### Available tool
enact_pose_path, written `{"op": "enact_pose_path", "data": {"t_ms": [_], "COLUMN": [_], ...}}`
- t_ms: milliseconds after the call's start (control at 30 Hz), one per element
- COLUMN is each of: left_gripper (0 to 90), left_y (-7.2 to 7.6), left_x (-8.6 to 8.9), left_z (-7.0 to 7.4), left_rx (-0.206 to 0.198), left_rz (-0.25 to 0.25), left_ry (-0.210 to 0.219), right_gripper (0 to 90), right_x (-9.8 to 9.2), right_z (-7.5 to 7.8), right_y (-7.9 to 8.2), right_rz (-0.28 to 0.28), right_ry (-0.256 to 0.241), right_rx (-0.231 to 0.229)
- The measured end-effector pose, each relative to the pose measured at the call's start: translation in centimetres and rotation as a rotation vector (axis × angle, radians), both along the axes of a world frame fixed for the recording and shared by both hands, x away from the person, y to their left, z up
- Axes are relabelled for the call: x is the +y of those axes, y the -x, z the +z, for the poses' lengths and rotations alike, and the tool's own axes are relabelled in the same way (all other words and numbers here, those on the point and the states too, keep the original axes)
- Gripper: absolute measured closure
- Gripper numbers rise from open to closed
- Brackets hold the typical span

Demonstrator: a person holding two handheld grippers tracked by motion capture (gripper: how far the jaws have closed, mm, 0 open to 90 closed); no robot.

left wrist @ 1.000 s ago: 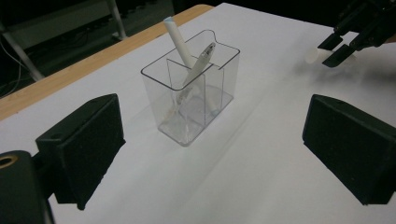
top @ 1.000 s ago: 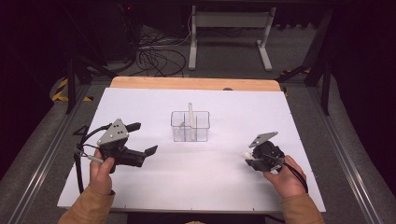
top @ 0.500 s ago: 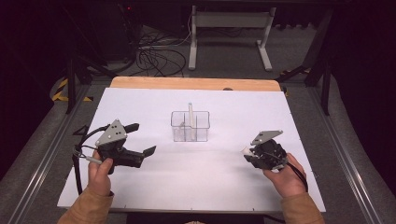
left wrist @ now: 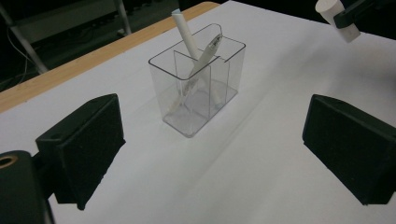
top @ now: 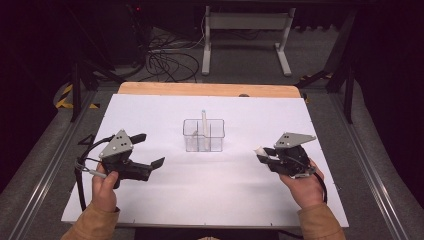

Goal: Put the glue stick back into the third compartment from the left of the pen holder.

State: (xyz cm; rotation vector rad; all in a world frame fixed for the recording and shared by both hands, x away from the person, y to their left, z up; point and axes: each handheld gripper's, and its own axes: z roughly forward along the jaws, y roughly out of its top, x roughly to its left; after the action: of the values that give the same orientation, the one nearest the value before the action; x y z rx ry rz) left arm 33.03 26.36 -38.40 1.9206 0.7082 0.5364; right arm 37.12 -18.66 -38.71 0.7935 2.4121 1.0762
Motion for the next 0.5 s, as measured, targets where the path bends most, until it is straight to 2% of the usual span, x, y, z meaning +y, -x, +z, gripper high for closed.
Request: {"op": "enact_pose_path", "data": {"t_ms": [367,500], "left_gripper": [5.5,5.4], "left_y": [0.1,0.1], "left_x": [0.0,0.1], "left_z": [0.0,0.0], "left_rx": [0.001,0.003], "left_rz": [-0.015,-0.020], "left_ry": [0.016,0.021], "right_gripper": [67.6,67.7], "right_x": [0.1,0.5], "right_z": [0.9,1.3], "right_y": [-1.0,-1.3], "right_rz": [0.029,0.039], "right_ry": [-0.133,-0.161], "right_rx": [-0.029,-0.038]}}
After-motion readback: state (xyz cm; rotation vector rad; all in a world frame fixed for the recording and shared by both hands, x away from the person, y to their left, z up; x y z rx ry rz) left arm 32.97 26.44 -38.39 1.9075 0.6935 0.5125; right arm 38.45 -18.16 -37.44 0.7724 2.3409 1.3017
